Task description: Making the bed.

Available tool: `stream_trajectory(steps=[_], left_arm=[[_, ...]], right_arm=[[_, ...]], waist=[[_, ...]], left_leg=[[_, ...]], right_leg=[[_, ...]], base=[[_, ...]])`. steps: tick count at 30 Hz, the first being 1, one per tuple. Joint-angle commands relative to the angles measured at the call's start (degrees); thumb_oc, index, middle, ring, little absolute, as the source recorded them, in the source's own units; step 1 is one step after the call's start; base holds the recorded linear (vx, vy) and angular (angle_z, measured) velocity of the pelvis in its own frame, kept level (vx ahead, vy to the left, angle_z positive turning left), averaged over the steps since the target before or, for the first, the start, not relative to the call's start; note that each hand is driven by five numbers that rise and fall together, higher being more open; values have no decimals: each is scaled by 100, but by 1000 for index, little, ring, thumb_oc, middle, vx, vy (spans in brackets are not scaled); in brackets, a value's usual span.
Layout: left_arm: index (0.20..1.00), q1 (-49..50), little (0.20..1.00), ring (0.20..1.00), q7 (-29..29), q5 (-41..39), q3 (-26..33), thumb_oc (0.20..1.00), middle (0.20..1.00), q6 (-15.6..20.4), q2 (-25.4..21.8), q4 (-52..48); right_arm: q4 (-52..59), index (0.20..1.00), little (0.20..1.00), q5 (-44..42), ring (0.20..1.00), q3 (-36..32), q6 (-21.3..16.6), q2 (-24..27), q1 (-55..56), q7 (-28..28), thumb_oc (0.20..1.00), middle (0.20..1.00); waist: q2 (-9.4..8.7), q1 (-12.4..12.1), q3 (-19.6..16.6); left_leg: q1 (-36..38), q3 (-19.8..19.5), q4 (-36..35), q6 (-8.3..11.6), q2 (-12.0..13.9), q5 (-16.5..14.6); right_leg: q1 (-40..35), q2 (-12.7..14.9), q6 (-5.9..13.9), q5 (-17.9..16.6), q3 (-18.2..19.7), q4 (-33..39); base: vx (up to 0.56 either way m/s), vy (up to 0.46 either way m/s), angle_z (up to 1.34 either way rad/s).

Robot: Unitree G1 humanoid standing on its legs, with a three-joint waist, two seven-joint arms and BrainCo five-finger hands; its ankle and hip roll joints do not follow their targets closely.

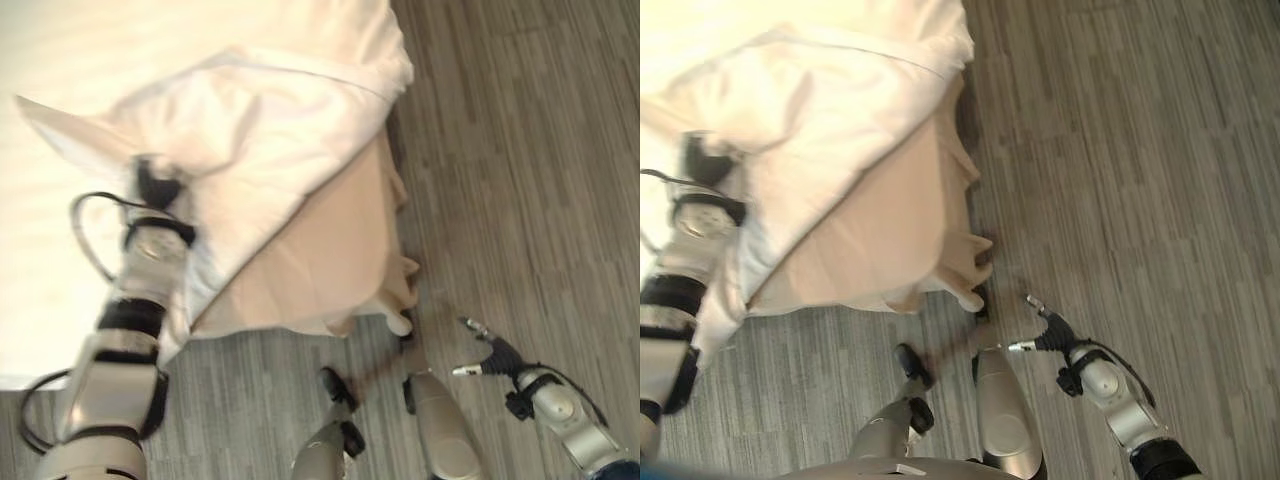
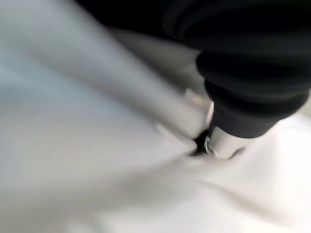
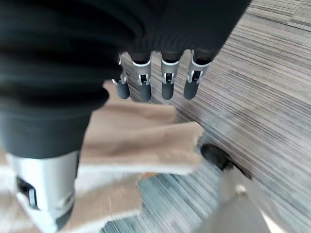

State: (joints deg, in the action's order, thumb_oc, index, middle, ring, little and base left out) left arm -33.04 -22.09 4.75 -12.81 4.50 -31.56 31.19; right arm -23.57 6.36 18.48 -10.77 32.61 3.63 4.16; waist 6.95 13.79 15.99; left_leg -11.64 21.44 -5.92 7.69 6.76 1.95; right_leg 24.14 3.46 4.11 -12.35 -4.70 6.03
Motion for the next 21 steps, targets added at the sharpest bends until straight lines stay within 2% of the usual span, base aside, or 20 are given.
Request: stream_trajectory(steps=[1,2,3,4,7,11,18,19,20,21], left_arm=[[200,-84,200,200,248,269,-287,200,200,421,374,153],[200,-21,200,200,331,172,-343,200,200,484,592,171],[200,124,200,200,437,161,-592,200,200,572,1022,-51],[200,126,200,200,436,162,-593,200,200,571,1021,-53],[200,240,200,200,625,183,-1082,200,200,622,1497,-352],[200,485,200,200,1172,18,-1689,200,200,652,1896,-754],[200,1252,200,200,2490,-998,-2729,200,200,474,2273,-1398],[501,1319,501,501,2683,-1111,-2842,501,501,426,2305,-1380],[1000,1421,1000,1000,2851,-1296,-3012,1000,1000,362,2378,-1281],[1000,1506,1000,1000,3009,-1521,-3118,1000,1000,281,2446,-1215]], right_arm=[[19,1000,1000,285,1000,208,-156,-68,138,-60,1000,1000],[-118,1000,1000,366,1000,262,-156,-98,138,-72,1000,1000],[-431,1000,1000,468,1000,328,-128,-194,184,-113,1000,1000],[-436,1000,1000,469,1000,329,-132,-197,184,-116,1000,1000],[-1103,1000,1000,541,1000,379,-46,-446,154,-262,1000,1000],[-2247,1000,1000,463,1000,326,169,-854,115,-422,1000,1000],[-4039,1000,1000,119,1000,-185,600,-1371,161,-617,1000,1000],[-4174,1000,1000,134,1000,-208,652,-1410,172,-623,1000,1000],[-4318,1000,1000,160,1000,-255,724,-1434,193,-629,1000,1000],[-4457,1000,1000,144,1000,-305,780,-1461,226,-616,1000,1000]], waist=[[-15,265,-403],[-31,289,-442],[-92,345,-483],[-98,342,-469],[-212,413,-517],[-397,468,-624],[-658,628,-796],[-701,628,-813],[-727,658,-811],[-736,694,-808]], left_leg=[[468,-19,92,127,9,-86],[571,-9,92,109,-16,-115],[838,-7,92,38,-105,-205],[856,-4,92,38,-105,-208],[1211,27,92,-53,-222,-305],[1621,59,92,-184,-343,-419],[2244,89,92,-381,-450,-647],[2263,95,92,-397,-459,-642],[2337,112,92,-422,-465,-664],[2415,117,92,-454,-474,-713]], right_leg=[[-352,291,503,445,344,-103],[-445,325,517,448,340,-103],[-679,368,538,453,363,-103],[-695,368,539,455,366,-103],[-987,463,607,408,385,-103],[-1340,528,675,371,452,-103],[-1870,554,753,323,541,-194],[-1882,550,749,312,564,-227],[-1918,542,756,334,585,-277],[-1961,542,770,359,580,-329]], base=[[33,143,3],[12,143,-8],[12,143,-8],[-20,146,-9],[-55,120,-2],[-83,126,-13],[-76,101,-9],[-96,107,-5],[-91,89,-2],[-90,87,4]])
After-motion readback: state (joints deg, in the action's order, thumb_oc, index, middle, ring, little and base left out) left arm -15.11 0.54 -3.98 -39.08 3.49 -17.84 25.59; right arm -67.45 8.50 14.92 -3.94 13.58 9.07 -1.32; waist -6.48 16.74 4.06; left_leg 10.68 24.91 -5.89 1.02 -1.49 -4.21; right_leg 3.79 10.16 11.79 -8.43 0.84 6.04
